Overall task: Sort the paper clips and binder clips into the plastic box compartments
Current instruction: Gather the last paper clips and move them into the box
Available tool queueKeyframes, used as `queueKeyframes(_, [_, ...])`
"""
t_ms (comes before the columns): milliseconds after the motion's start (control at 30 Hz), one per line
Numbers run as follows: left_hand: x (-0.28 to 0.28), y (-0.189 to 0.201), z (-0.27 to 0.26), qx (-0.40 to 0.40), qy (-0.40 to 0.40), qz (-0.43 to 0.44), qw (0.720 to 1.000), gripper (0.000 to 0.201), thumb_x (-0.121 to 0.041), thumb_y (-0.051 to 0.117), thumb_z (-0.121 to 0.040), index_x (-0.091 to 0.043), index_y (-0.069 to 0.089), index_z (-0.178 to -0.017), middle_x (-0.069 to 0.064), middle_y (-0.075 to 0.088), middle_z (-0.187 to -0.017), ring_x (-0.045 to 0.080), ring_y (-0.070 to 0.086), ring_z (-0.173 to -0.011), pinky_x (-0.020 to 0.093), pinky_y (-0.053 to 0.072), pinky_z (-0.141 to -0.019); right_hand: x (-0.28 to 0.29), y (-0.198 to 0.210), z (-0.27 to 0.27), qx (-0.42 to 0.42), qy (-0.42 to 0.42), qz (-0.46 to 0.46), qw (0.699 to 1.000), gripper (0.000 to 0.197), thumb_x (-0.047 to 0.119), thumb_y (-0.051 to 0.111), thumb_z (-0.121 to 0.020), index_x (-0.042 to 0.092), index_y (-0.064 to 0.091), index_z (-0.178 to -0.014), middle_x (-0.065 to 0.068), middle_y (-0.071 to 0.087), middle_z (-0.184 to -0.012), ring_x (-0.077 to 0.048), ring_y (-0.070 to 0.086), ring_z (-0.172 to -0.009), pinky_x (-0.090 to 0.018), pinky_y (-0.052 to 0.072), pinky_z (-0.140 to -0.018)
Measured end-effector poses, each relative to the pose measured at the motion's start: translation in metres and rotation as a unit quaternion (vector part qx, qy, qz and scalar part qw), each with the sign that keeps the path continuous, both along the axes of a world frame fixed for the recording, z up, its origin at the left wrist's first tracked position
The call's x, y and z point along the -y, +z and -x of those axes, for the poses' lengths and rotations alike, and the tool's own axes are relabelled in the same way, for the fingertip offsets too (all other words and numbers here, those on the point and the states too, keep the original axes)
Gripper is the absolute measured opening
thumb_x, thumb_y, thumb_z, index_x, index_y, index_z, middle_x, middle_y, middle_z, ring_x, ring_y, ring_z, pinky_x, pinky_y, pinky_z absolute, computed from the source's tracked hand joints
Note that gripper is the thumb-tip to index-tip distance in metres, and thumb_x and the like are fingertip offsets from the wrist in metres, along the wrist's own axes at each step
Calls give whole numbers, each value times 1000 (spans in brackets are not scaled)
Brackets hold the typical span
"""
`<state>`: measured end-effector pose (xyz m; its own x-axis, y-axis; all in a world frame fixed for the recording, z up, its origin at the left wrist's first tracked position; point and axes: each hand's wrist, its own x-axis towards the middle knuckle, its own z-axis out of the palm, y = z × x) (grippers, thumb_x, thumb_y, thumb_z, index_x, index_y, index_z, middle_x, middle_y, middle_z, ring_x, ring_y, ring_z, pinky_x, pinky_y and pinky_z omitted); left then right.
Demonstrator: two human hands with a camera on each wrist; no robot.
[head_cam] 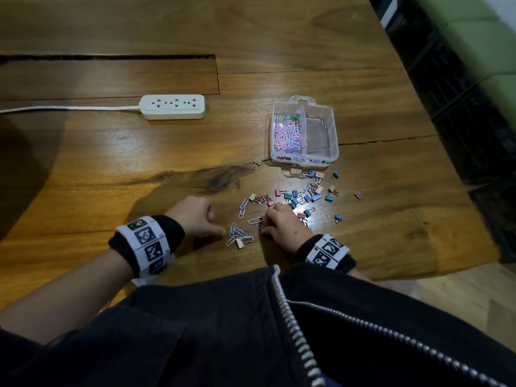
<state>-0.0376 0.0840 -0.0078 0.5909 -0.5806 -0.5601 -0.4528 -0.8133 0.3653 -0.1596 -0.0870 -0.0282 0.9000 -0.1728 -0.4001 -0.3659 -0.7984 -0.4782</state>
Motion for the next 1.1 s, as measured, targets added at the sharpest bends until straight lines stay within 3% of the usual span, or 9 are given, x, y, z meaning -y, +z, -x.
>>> queueKeyframes(267, [-2,-5,5,25,-97,-34,994,14,-25,59,-86,-19,51,-76,-1,57,-83,17,54,-80,30,45,-72,3,5,4,15,44,41,998,15,17,45,-92,5,51,-99,-11,51,-109,-21,45,-103,-30,38,-90])
queueKeyframes(367, [0,-9,5,-16,-59,-6,998,25,-22,56,-86,-21,46,-64,-4,55,-74,15,53,-76,26,44,-69,7,6,0,34,-71,-96,992,7,8,46,-90,11,52,-93,-9,56,-106,-19,51,-97,-28,42,-85])
queueKeyframes(467, [6,-7,4,-106,63,78,989,31,-14,50,-89,-17,47,-59,-2,51,-63,11,48,-57,22,37,-53,11,8,-3,8,-180,-307,935,21,0,41,-91,14,54,-83,-1,57,-83,-5,57,-67,-14,46,-61])
queueKeyframes(567, [10,-2,4,-319,254,236,882,21,-3,44,-76,-7,36,-57,1,45,-43,6,31,-29,10,23,-32,13,16,-9,-17,-256,-476,841,32,-12,32,-88,8,53,-74,-6,50,-68,-1,54,-44,-11,42,-44])
queueKeyframes(667, [11,6,3,-425,339,295,785,12,-3,40,-54,-10,31,-57,2,47,-42,4,27,-26,4,18,-28,11,23,-13,-26,-246,-461,852,31,-10,32,-85,10,50,-67,-4,48,-68,-7,49,-51,-14,39,-48])
queueKeyframes(733, [12,5,3,-417,336,283,796,20,2,43,-62,-13,29,-59,3,37,-44,4,26,-27,4,15,-29,6,21,-12,-34,-160,-367,916,26,4,48,-87,17,48,-64,1,49,-69,-11,48,-64,-20,38,-60])
queueKeyframes(833, [14,-2,4,-301,271,200,892,31,-5,49,-87,-15,36,-60,-2,31,-48,7,27,-31,10,18,-33,-2,11,-3,-48,-2,-150,987,28,31,72,-72,18,47,-71,3,50,-71,-15,47,-71,-27,39,-65])
queueKeyframes(933, [11,-8,6,-208,131,133,960,37,-19,62,-85,-18,37,-58,-5,37,-52,10,32,-47,20,27,-43,-7,6,3,-42,68,-22,997,38,37,73,-68,17,43,-80,1,45,-89,-16,43,-83,-26,34,-70])
queueKeyframes(1100, [8,-8,13,-113,-7,60,992,50,-26,78,-69,-19,30,-57,-5,39,-58,10,32,-55,26,24,-51,-2,11,2,-65,54,-7,996,15,15,62,-81,7,56,-92,-9,48,-107,-23,48,-101,-30,41,-86])
